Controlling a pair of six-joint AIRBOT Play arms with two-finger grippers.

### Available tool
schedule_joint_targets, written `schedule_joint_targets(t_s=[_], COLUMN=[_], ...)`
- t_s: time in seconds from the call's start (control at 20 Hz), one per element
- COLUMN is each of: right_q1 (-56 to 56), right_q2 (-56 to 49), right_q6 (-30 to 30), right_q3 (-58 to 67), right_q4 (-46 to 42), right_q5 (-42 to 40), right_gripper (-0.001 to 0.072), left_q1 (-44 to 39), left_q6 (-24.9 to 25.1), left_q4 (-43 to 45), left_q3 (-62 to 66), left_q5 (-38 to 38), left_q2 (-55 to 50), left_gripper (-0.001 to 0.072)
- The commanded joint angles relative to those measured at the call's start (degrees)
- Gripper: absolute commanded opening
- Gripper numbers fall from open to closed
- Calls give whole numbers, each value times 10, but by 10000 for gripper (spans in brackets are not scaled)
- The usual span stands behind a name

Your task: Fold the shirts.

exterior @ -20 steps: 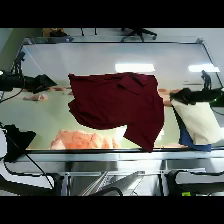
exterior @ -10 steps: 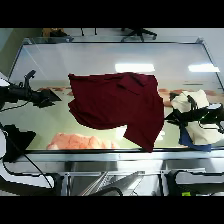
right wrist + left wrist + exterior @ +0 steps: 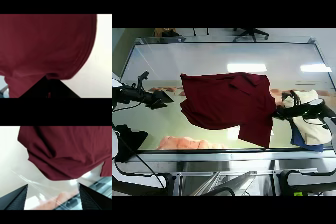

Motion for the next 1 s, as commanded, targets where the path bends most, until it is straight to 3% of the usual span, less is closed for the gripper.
schedule_joint_targets(t_s=[0.0,0.2,0.35,0.55,0.75,0.95], right_q1=[-36,-112,-113,-93,-88,-87], right_q2=[54,96,94,94,94,94], right_q6=[34,103,97,86,80,76], right_q3=[63,75,73,73,73,73], right_q4=[-51,-115,-118,-117,-102,-102], right_q5=[0,7,42,43,44,56], right_gripper=[23,23,23,23,23,23], left_q1=[0,-32,-88,-161,-237,-282], left_q6=[-1,-1,-4,-6,13,12], left_q4=[1,2,3,1,-22,-42], left_q3=[0,-1,-8,-119,-214,-221], left_q5=[-15,-21,-24,-10,97,195], left_q2=[0,0,0,3,6,5], left_gripper=[691,691,691,691,690,690])
